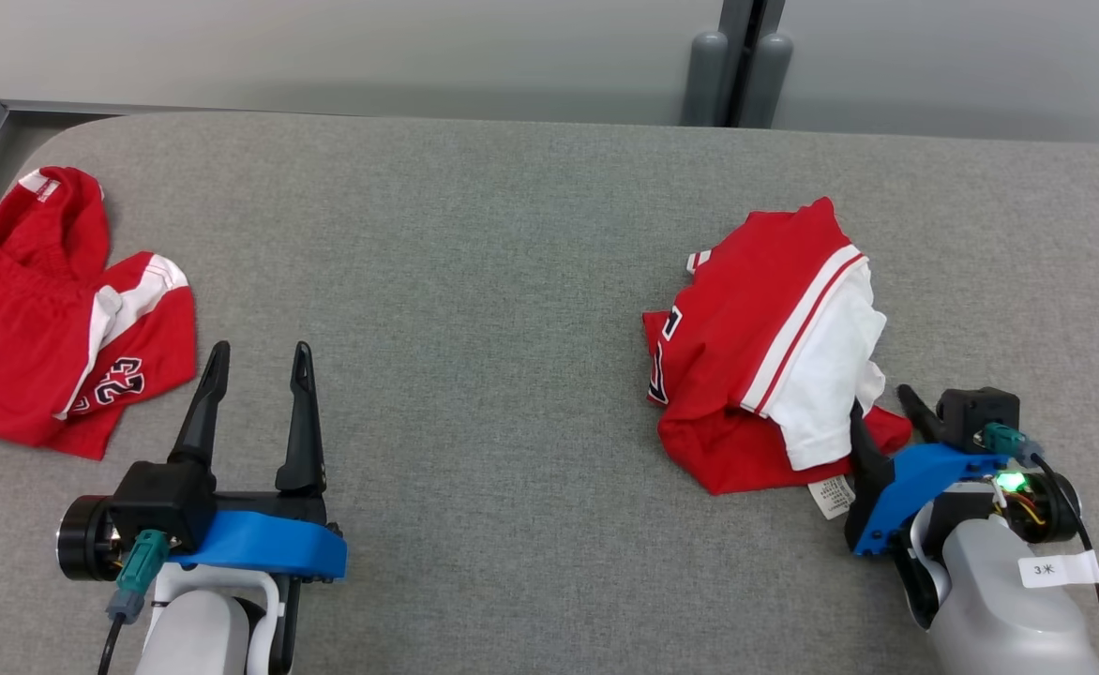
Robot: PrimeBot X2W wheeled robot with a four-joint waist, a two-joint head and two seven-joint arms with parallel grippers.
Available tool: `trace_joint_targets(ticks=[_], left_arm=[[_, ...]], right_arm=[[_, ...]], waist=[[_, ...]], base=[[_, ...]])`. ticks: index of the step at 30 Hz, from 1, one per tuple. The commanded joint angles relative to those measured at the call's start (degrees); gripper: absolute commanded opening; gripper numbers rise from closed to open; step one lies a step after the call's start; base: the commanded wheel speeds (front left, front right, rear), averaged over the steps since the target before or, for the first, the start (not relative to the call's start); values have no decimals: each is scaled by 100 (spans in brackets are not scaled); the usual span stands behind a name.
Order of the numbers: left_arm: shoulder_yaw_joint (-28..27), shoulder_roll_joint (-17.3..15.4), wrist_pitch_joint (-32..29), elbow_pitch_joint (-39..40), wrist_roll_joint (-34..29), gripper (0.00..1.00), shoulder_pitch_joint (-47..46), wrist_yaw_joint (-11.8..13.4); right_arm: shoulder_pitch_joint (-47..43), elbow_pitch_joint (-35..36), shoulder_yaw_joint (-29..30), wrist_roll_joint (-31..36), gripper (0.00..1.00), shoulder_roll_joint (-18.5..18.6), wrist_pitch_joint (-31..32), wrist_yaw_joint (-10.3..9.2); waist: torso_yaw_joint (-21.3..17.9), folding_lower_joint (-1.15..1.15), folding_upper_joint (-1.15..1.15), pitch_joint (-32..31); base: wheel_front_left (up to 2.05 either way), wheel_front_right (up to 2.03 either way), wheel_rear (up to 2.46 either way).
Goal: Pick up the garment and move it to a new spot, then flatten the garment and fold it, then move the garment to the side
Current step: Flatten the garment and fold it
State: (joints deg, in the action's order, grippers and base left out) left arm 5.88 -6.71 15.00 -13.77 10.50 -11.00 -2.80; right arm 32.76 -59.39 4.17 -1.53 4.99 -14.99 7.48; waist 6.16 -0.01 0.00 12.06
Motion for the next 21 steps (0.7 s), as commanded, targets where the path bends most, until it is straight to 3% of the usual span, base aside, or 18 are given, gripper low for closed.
trace_joint_targets(ticks=[1, 11, 21], left_arm=[[-55, 9, 27, -26, -33, 100, -91, -19], [-112, 44, 27, -125, -99, 100, -27, -77], [-201, 76, 27, -134, -99, 100, 232, -113]], right_arm=[[88, -99, -69, -49, 0, -47, -14, 3], [39, 365, -236, -392, 0, 166, -24, 2], [-427, 1053, 505, -728, 0, 913, -25, 2]], waist=[[-24, 1, 0, 0], [-126, 1, 0, -148], [-291, 1, 0, -485]], base=[[0, 0, 0], [0, 0, 0], [0, 0, 0]])
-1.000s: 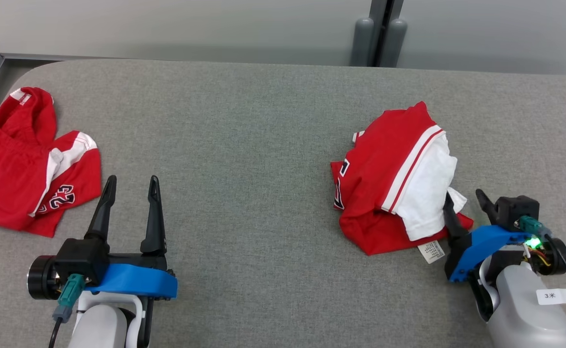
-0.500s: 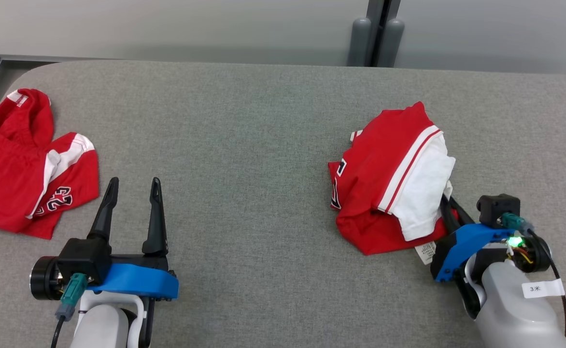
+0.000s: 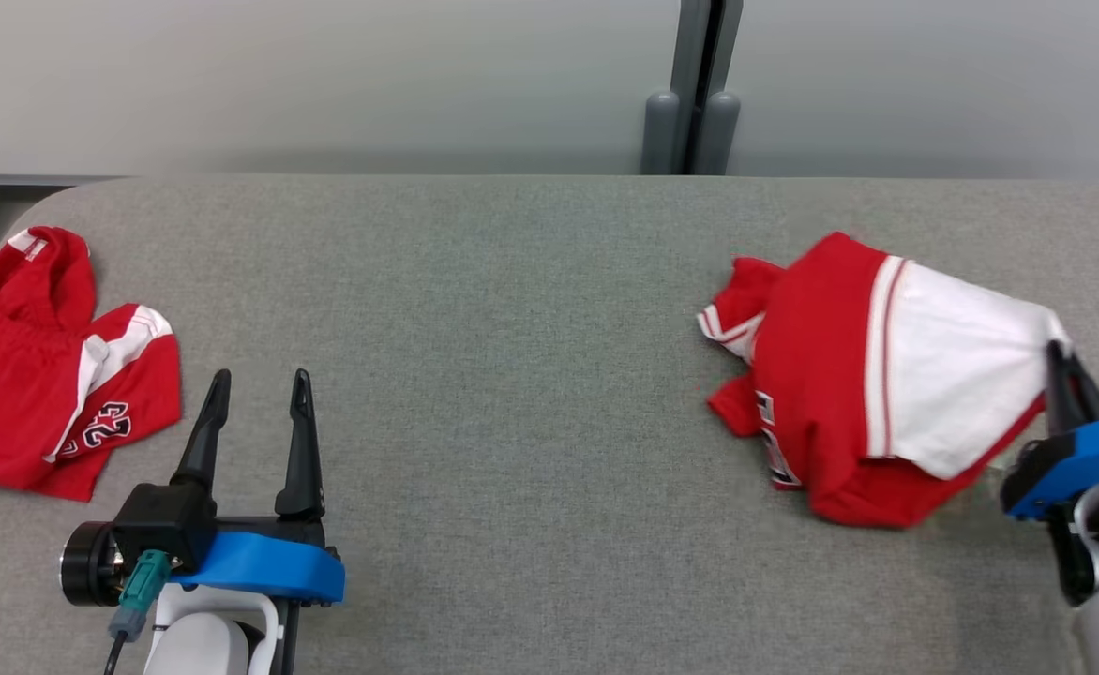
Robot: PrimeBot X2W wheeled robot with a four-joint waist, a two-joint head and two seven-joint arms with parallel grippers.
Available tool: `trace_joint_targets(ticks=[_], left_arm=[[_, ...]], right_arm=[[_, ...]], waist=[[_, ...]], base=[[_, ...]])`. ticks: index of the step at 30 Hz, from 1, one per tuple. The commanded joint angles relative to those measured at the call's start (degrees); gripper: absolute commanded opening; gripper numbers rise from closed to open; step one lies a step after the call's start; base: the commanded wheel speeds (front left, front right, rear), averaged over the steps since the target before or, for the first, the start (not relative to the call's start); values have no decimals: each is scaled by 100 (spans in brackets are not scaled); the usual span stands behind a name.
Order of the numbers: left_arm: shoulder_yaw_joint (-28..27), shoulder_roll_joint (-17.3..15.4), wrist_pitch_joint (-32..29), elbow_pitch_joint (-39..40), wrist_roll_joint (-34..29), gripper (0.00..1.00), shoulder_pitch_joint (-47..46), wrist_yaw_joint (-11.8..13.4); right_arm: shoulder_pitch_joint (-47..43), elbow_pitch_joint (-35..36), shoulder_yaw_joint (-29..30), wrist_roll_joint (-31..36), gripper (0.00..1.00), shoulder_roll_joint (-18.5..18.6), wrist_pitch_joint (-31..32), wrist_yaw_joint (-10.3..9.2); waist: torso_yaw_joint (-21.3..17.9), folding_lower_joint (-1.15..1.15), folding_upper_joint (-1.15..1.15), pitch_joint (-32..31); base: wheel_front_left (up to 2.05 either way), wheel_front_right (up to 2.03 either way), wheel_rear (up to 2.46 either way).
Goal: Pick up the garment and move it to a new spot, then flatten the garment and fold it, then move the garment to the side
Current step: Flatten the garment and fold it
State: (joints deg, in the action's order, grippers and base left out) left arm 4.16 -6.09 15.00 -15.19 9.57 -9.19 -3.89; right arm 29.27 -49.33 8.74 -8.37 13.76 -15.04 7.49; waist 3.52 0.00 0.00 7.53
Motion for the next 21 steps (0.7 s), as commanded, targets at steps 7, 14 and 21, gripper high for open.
trace_joint_targets(ticks=[7, 14, 21], left_arm=[[-57, 53, 27, 25, 1, 100, 87, -18], [-86, 100, 27, 42, 23, 100, 118, -50], [-96, 140, 27, 55, 9, 100, 136, -52]], right_arm=[[-282, 676, 177, -167, 0, 56, -21, 1], [-280, 1335, -599, -301, 0, -409, -22, 2], [-40, 1620, -1719, -493, 0, -857, -21, 2]], waist=[[-80, 0, 0, -114], [25, 0, 0, -177], [322, 0, 0, -194]], base=[[0, 0, 0], [0, 0, 0], [0, 0, 0]])
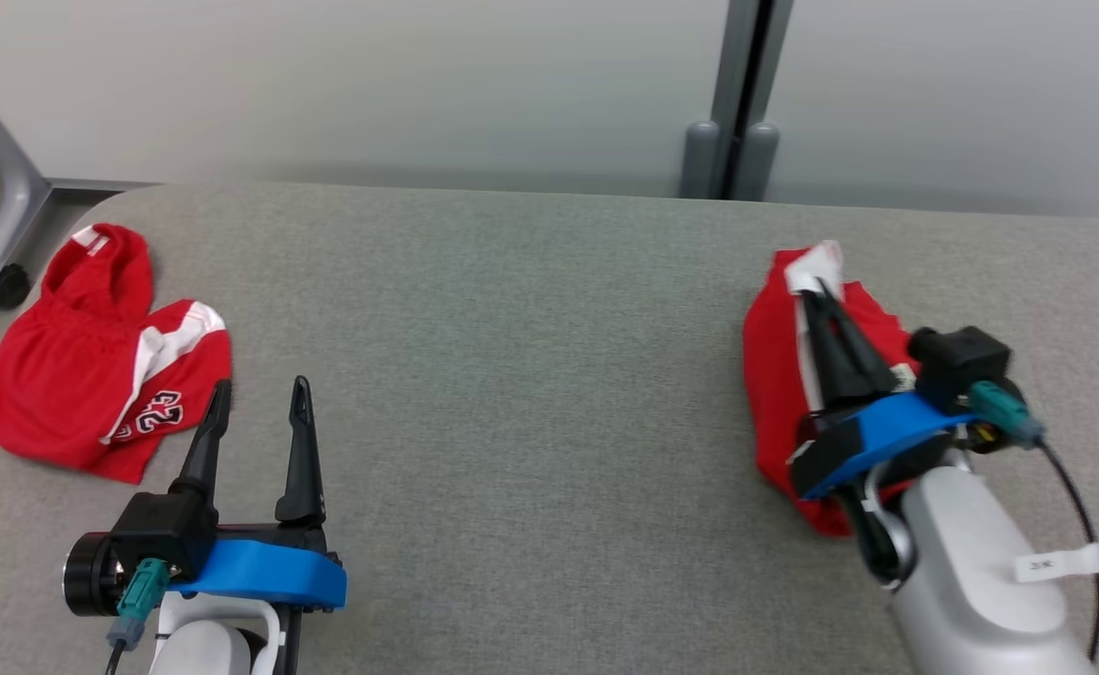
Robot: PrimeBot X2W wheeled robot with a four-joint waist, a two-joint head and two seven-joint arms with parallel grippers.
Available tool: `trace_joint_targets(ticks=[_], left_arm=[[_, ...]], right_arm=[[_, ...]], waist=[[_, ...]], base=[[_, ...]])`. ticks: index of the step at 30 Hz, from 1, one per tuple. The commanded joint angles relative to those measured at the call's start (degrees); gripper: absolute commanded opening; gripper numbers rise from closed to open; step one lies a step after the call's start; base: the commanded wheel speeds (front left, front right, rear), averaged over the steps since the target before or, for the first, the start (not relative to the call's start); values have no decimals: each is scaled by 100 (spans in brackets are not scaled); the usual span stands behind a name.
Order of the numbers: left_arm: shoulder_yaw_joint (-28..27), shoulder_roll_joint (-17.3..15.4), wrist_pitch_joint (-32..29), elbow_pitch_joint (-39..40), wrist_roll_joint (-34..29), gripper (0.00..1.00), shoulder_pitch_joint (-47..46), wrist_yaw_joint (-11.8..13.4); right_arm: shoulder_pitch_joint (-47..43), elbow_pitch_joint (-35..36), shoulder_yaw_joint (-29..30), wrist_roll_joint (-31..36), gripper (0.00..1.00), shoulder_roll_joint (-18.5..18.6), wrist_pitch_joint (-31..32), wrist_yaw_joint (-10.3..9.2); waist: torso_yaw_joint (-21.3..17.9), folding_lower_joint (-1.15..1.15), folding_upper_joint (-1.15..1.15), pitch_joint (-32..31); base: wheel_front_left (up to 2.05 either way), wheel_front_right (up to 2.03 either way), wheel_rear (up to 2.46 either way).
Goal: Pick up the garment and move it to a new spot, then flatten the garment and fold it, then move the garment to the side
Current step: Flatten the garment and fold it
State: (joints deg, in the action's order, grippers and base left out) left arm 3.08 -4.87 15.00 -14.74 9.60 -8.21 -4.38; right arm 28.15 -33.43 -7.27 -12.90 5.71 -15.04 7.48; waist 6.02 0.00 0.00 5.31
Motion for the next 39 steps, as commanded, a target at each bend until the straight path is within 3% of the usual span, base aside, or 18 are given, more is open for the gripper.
trace_joint_targets(ticks=[1, 8, 13, 21, 26, 27, 29, 34, 39], left_arm=[[1, 21, 27, 14, 8, 100, 39, -3], [-16, 52, 27, -1, 15, 100, 59, -17], [-31, 78, 27, -36, 34, 100, 63, -38], [-55, 123, 27, -56, 39, 100, 52, -30], [-56, 139, 27, -67, 36, 100, 17, -39], [-55, 144, 27, -69, 34, 100, 9, -39], [-63, 150, 27, -78, 29, 100, -6, -40], [-99, 158, 27, -90, -1, 100, 52, -46], [-151, 158, 27, -97, -32, 100, 132, -57]], right_arm=[[103, 21, -286, -72, 0, -99, -20, 3], [243, -156, -1468, -302, 0, -276, -21, 3], [52, -124, -2739, -751, 0, -282, -21, 3], [-292, -98, -4428, -1283, 0, -279, -22, 3], [-411, -40, -4923, -1430, 0, -279, -21, 3], [-425, -27, -4966, -1454, 13, -279, -22, 3], [-450, -28, -4998, -1493, 100, -280, -21, 3], [-379, 96, -4609, -1378, 100, -279, -21, 3], [-350, 146, -3828, -964, 100, -278, -21, 3]], waist=[[115, 0, 0, 30], [436, 0, 0, 75], [570, 0, 0, 101], [536, 0, 0, 147], [435, 0, 0, 146], [407, 0, 0, 141], [347, 0, 0, 124], [207, 0, 0, 27], [110, 0, 0, -85]], base=[[0, 0, 0], [0, 0, 0], [0, 0, 0], [0, 0, 0], [0, 0, 0], [0, 0, 0], [0, 0, 0], [0, 0, 0], [0, 0, 0]])
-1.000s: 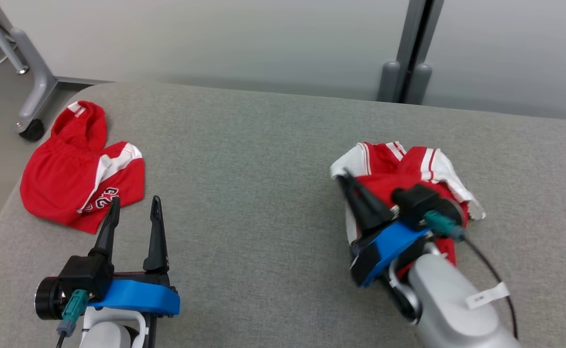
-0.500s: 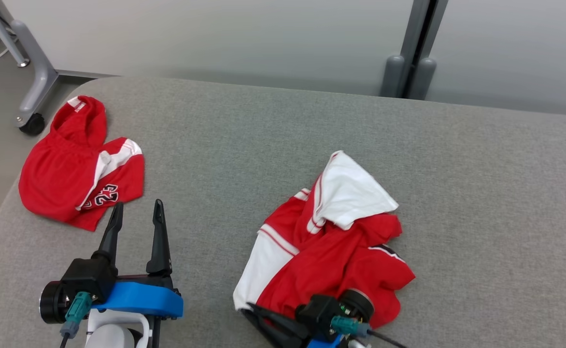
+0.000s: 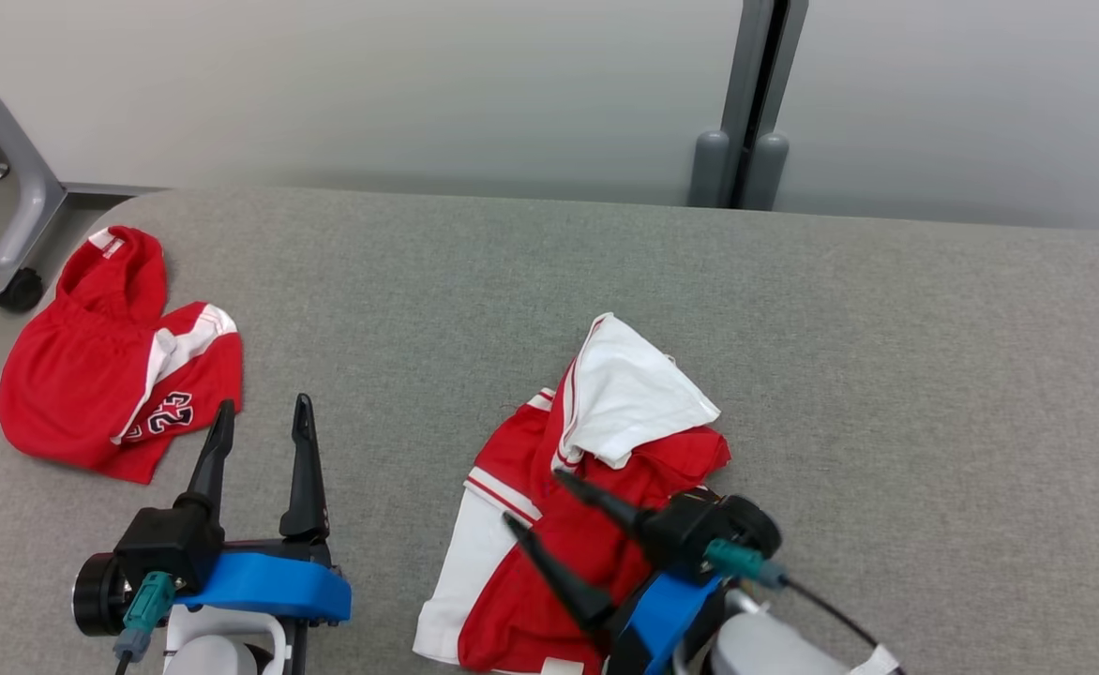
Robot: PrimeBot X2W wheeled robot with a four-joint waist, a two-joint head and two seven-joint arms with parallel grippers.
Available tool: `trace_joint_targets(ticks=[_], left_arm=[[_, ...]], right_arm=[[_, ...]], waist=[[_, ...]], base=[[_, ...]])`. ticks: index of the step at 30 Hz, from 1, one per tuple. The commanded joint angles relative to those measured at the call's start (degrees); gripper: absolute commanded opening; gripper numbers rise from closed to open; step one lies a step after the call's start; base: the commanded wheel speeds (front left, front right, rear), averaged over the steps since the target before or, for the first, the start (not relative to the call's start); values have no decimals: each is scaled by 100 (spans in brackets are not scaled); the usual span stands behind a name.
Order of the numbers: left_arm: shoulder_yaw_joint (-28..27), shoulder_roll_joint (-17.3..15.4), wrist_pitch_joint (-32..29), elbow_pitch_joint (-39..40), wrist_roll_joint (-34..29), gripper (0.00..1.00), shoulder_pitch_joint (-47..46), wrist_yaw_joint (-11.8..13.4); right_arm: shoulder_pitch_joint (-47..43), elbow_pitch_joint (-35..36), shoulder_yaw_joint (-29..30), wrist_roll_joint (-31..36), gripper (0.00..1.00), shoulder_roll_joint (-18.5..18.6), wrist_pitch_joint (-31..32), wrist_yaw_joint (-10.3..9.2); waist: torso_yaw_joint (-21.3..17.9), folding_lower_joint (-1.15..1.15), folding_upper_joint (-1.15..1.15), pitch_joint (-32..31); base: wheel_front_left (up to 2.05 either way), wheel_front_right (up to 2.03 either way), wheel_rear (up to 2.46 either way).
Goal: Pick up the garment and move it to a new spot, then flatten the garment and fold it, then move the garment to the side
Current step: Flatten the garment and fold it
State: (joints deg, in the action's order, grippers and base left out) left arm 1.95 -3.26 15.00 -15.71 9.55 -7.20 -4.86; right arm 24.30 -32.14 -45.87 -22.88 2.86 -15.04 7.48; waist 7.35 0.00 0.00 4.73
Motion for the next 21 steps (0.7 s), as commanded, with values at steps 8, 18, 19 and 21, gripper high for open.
trace_joint_targets(ticks=[8, 18, 19, 21], left_arm=[[-93, -9, 27, 44, -76, 100, 170, -28], [-74, 0, 27, 63, -106, 100, 158, -60], [-69, 2, 27, 61, -108, 100, 151, -58], [-54, 6, 27, 58, -110, 100, 134, -58]], right_arm=[[-139, 118, 1206, 596, 100, 318, -21, 3], [-154, -398, 1556, 870, 100, 437, 80, 3], [-143, -489, 1558, 916, 100, 433, 137, 3], [-83, -659, 1551, 951, 100, 407, 188, 3]], waist=[[-121, 0, 0, -148], [-51, 0, 0, -108], [-35, 0, 0, -100], [-2, 0, 0, -80]], base=[[0, 0, 0], [0, 0, 0], [0, 0, 0], [0, 0, 0]])
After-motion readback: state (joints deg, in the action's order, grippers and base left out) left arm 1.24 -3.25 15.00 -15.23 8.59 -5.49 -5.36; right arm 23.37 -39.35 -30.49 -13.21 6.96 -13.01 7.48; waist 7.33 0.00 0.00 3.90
